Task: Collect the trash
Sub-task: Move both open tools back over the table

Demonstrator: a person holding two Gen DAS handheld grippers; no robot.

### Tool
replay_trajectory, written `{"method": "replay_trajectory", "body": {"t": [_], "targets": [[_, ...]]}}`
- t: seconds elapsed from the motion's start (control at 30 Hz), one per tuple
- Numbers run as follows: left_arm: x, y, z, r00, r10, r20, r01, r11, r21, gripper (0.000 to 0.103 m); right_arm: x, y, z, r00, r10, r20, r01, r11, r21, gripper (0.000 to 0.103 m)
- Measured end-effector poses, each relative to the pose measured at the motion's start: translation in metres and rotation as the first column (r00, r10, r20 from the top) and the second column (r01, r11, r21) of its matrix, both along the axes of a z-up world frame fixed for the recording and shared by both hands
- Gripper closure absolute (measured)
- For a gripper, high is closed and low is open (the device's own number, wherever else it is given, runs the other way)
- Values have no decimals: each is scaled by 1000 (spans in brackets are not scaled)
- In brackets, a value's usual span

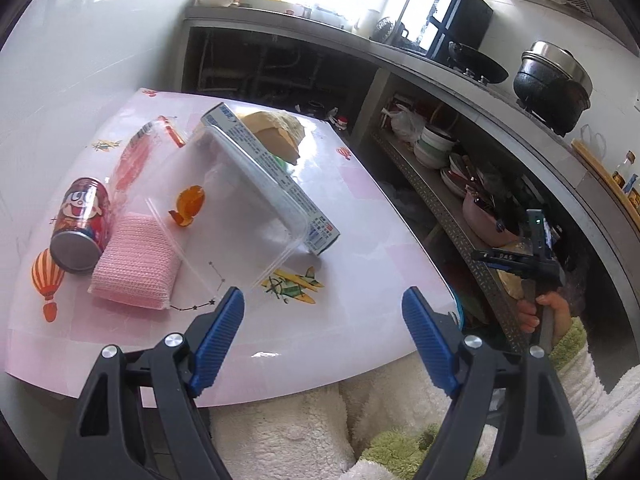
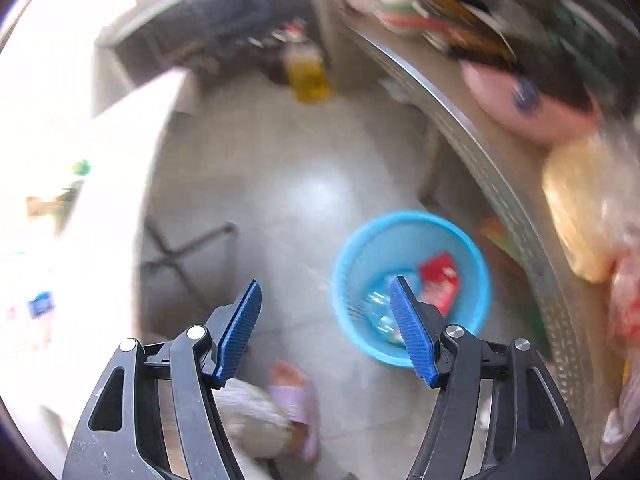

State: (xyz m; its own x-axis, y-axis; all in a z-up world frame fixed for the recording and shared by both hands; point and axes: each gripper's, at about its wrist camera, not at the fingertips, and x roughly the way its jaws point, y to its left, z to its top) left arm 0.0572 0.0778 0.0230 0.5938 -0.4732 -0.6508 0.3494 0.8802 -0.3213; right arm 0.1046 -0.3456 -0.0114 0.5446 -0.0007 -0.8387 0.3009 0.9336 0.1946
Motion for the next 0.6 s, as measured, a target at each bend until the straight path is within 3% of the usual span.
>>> {"method": "replay_trajectory", "body": {"t": [0.13,0.3,0.5,0.6], "targets": [[-3,29,2,996,81,23,-80,996,-33,23,3,47,35,988,114,106,-119,992,44,39],[7,75,2,972,232,27,-230,972,-52,20,9,106,74,942,252,223,-268,962,46,39],[37,124,-7,908,419,-4,-419,907,-37,20,18,164,104,840,425,336,-468,882,55,39],[48,139,-12,887,462,-16,-462,886,-28,20,21,202,123,751,553,361,-576,816,-51,39]]}}
